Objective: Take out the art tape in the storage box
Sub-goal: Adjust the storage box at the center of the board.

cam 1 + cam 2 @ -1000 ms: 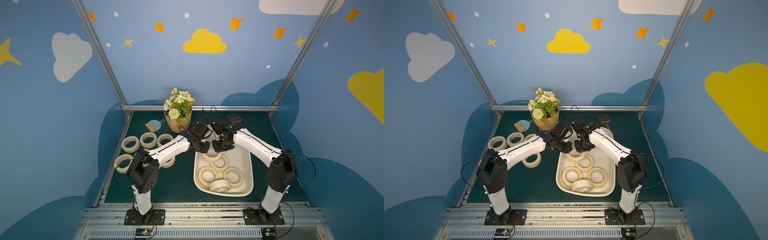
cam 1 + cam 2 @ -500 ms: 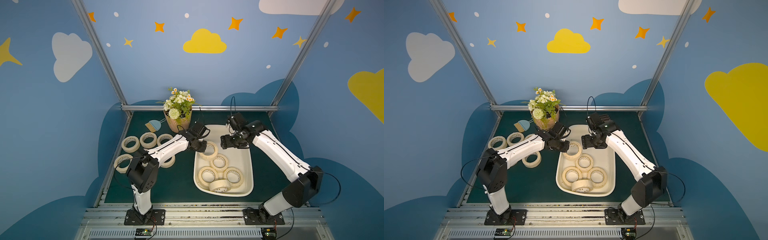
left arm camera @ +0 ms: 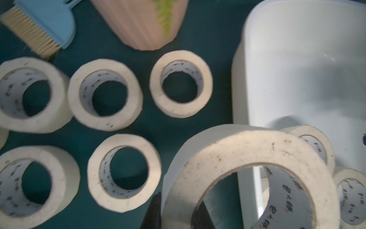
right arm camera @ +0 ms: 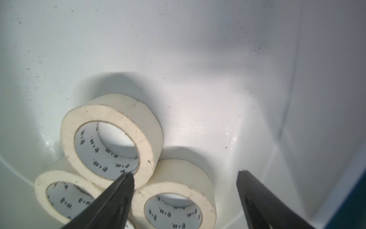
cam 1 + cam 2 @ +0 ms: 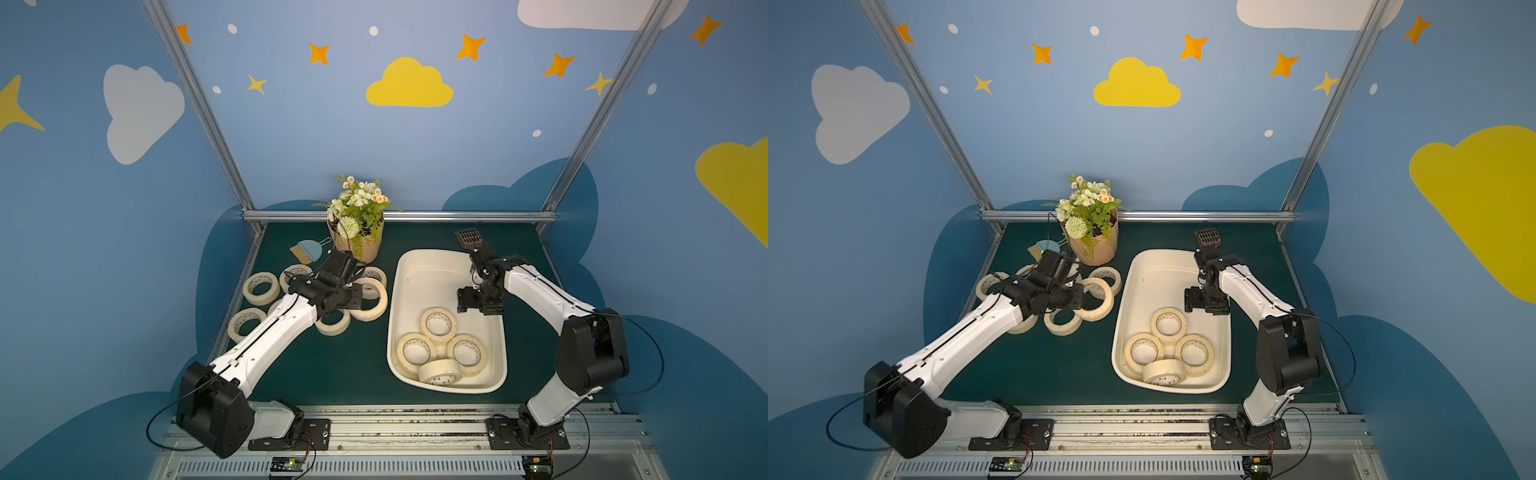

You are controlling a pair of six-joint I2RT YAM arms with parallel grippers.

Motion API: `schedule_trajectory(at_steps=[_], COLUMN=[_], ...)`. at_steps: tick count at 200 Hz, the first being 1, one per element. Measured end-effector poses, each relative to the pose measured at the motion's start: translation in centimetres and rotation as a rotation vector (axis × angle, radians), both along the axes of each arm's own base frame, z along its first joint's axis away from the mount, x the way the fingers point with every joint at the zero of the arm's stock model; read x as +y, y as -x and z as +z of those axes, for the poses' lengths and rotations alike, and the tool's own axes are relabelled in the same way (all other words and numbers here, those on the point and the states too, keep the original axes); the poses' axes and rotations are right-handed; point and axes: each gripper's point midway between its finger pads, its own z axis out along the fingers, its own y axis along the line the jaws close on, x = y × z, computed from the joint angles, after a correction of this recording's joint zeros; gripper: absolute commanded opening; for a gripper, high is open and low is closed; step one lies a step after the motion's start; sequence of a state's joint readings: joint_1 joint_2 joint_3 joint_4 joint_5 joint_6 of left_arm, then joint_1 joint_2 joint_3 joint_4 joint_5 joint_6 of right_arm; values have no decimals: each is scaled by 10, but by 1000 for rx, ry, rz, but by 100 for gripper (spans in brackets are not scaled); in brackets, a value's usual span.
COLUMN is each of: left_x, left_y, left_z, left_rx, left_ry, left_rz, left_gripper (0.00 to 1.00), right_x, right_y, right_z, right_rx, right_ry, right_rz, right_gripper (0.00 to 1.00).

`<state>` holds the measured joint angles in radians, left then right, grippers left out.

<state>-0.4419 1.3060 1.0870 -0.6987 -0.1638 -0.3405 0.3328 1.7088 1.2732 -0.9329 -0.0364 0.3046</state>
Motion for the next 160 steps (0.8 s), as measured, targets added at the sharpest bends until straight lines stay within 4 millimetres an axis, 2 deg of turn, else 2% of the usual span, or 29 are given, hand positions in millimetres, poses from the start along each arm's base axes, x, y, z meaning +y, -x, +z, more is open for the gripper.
schedule_trajectory(at_steps=[11, 34, 64, 81, 97, 132, 160], left_x=[9, 11, 8, 6, 3, -8, -17], left_y=[7, 12, 8, 3, -3, -19, -29], left_z=[-15, -52, -86, -96, -103, -103, -103], left_rx=[33, 128, 203, 213, 219, 208, 210], left_ry=[-17, -48, -61, -60, -54, -29, -24], left_rz=[20, 28, 40, 43, 43, 36, 28], left_gripper=[3, 3, 4, 3, 3, 3, 3], right_x=[-4, -13, -19, -25, -40, -76, -80], right_y=[-3, -9, -19, -28, -35, -43, -45], right_z=[-10, -23, -20, -15, -13, -13, -12], right_rx=[18, 35, 16, -6, -20, -25, -29], right_ry=[7, 27, 26, 21, 33, 60, 59], right_rz=[-9, -24, -37, -52, -77, -149, -144], right_gripper=[89, 88, 89, 88, 88, 89, 89])
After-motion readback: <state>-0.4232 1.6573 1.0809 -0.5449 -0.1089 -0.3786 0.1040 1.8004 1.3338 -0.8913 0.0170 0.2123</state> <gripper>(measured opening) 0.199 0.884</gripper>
